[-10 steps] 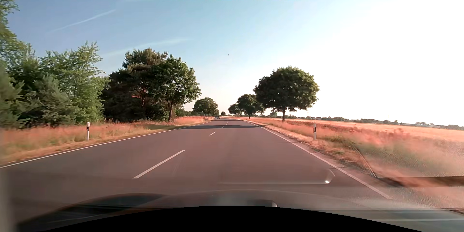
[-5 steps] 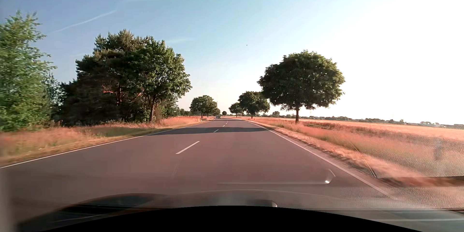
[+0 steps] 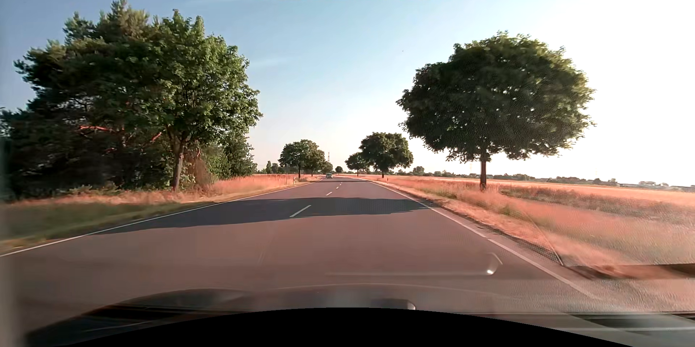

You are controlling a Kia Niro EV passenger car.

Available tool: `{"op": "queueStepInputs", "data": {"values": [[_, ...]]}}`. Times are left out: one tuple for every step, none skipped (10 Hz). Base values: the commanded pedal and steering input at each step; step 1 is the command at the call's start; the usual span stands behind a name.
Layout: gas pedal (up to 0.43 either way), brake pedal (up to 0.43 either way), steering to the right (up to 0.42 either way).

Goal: Follow the waypoints while adhering to traffic rules and regulations

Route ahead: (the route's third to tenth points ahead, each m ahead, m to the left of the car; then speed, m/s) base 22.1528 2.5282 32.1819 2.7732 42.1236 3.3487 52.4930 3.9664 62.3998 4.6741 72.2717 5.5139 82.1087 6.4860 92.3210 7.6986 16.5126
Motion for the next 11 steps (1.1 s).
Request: {"op": "queueStepInputs", "data": {"values": [[0.22, 0.0, -0.011], [0.22, 0.0, -0.011], [0.22, 0.0, -0.011], [0.22, 0.0, -0.011], [0.22, 0.0, -0.011], [0.22, 0.0, -0.011], [0.22, 0.0, -0.011], [0.22, 0.0, -0.011], [0.22, 0.0, -0.011], [0.22, 0.0, -0.011], [0.22, 0.0, -0.01]]}}
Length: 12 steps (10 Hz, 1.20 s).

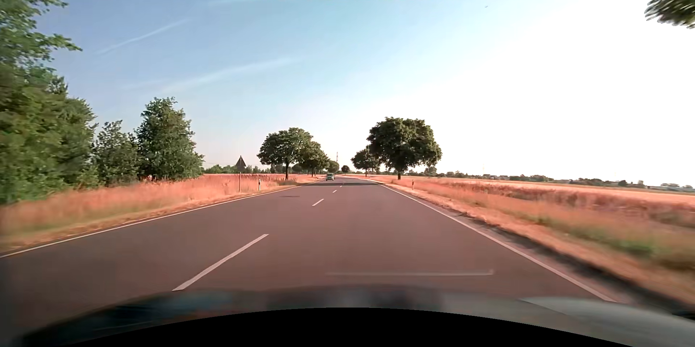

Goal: Follow the waypoints while adhering to traffic rules and regulations

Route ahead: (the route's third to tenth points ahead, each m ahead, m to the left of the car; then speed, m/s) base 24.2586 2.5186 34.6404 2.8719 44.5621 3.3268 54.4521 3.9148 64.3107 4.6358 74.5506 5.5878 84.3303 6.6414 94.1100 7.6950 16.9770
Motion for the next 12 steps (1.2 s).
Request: {"op": "queueStepInputs", "data": {"values": [[0.22, 0.0, -0.01], [0.22, 0.0, -0.01], [0.22, 0.0, -0.01], [0.22, 0.0, -0.009], [0.22, 0.0, -0.009], [0.22, 0.0, -0.009], [0.22, 0.0, -0.01], [0.22, 0.0, -0.009], [0.22, 0.0, -0.009], [0.209, 0.0, -0.009], [0.209, 0.0, -0.009], [0.209, 0.0, -0.009]]}}
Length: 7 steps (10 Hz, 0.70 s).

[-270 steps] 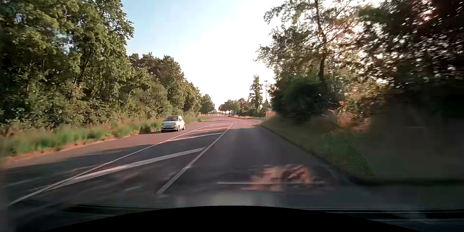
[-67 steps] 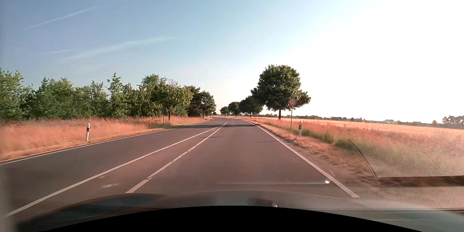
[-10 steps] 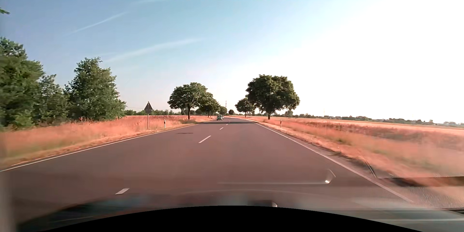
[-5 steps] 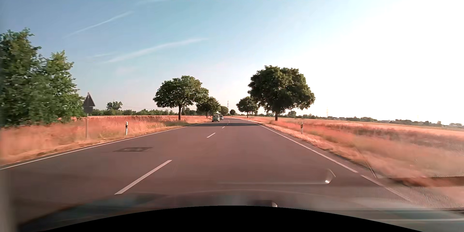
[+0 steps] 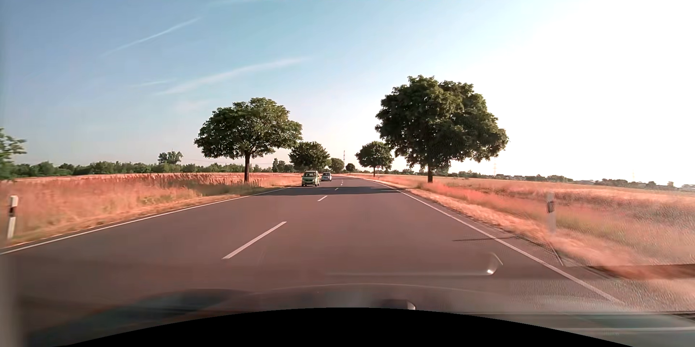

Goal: Follow the waypoints while adhering to traffic rules and regulations

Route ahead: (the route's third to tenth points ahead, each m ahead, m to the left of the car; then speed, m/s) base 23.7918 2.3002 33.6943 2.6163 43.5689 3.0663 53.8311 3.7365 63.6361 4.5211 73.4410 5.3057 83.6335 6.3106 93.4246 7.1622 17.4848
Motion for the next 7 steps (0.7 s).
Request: {"op": "queueStepInputs", "data": {"values": [[0.209, 0.0, -0.01], [0.209, 0.0, -0.009], [0.197, 0.0, -0.009], [0.197, 0.0, -0.01], [0.189, 0.0, -0.01], [0.189, 0.0, -0.01], [0.177, 0.0, -0.011]]}}
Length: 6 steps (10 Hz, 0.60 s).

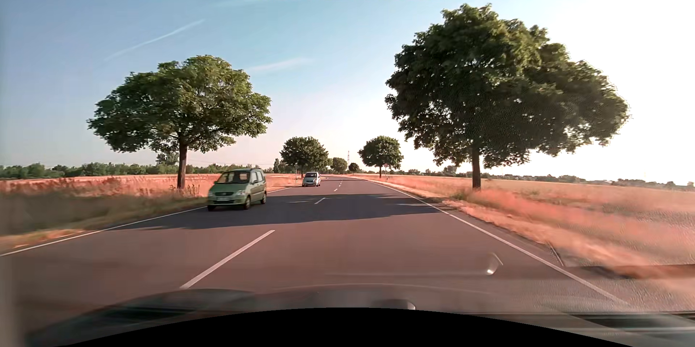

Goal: Follow the waypoints while adhering to traffic rules and regulations

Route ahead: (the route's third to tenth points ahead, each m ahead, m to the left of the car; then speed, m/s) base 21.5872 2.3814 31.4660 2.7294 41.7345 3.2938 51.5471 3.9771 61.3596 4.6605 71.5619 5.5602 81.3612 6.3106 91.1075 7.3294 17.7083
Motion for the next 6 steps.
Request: {"op": "queueStepInputs", "data": {"values": [[0.157, 0.0, -0.011], [0.13, 0.0, -0.011], [0.087, 0.0, -0.011], [0.008, 0.0, -0.011], [0.0, 0.0, -0.011], [0.0, 0.0, -0.011]]}}
